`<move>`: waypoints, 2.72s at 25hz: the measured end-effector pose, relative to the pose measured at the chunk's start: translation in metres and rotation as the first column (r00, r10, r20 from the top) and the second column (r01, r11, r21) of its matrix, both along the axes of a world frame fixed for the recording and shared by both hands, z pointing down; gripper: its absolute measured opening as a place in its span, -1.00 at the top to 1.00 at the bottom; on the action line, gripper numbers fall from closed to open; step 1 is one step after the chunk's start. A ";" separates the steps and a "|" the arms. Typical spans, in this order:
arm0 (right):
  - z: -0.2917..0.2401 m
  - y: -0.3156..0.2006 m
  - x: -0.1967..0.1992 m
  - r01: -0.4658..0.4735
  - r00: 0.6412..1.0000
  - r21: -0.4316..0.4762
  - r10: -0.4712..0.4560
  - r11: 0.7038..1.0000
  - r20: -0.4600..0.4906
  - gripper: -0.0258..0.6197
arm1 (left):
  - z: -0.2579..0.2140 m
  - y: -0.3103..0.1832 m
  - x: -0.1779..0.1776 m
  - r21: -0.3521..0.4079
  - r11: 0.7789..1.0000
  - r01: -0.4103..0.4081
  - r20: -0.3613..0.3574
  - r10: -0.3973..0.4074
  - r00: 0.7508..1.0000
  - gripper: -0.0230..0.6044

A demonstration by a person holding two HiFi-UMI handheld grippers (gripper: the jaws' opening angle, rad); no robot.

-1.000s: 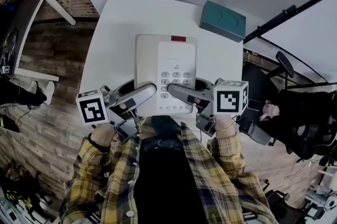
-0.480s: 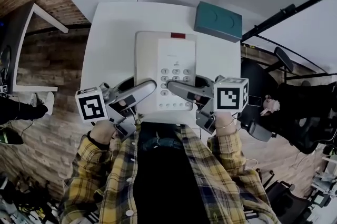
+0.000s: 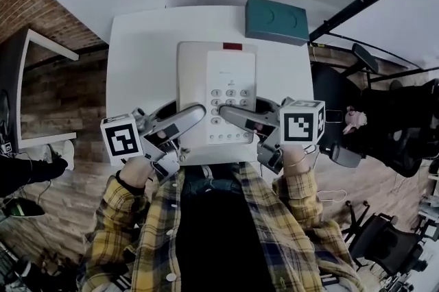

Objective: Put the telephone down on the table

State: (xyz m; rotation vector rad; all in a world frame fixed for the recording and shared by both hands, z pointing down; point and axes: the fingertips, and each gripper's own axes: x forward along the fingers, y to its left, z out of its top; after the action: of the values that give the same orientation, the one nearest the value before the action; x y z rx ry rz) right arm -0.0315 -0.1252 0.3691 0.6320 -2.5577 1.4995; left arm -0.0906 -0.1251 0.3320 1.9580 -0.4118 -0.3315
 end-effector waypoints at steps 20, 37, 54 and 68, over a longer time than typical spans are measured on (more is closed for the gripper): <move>0.055 -0.024 -0.004 -0.070 0.998 -0.102 0.069 0.992 -0.012 -0.02 | 0.055 -0.030 -0.006 -0.075 0.995 -0.067 0.015 0.069 0.998 -0.34; 0.138 -0.034 -0.003 -0.032 0.997 -0.194 0.018 0.980 -0.070 -0.02 | 0.142 -0.038 -0.003 -0.221 0.972 -0.078 -0.002 0.079 0.997 -0.34; 0.184 -0.035 0.011 -0.044 0.993 -0.254 0.015 0.966 -0.115 -0.03 | 0.195 -0.036 0.012 -0.314 0.941 -0.127 0.022 0.141 0.990 -0.34; 0.202 -0.050 0.019 -0.055 0.992 -0.272 0.021 0.961 -0.126 -0.03 | 0.212 -0.050 0.023 -0.327 0.933 -0.147 0.061 0.176 0.983 -0.37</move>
State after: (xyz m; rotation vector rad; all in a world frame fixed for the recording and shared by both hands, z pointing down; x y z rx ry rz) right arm -0.0128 -0.1753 0.5712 0.7121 -2.2042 1.7283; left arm -0.0674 -0.1755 0.5436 1.6753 -0.3360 -0.0644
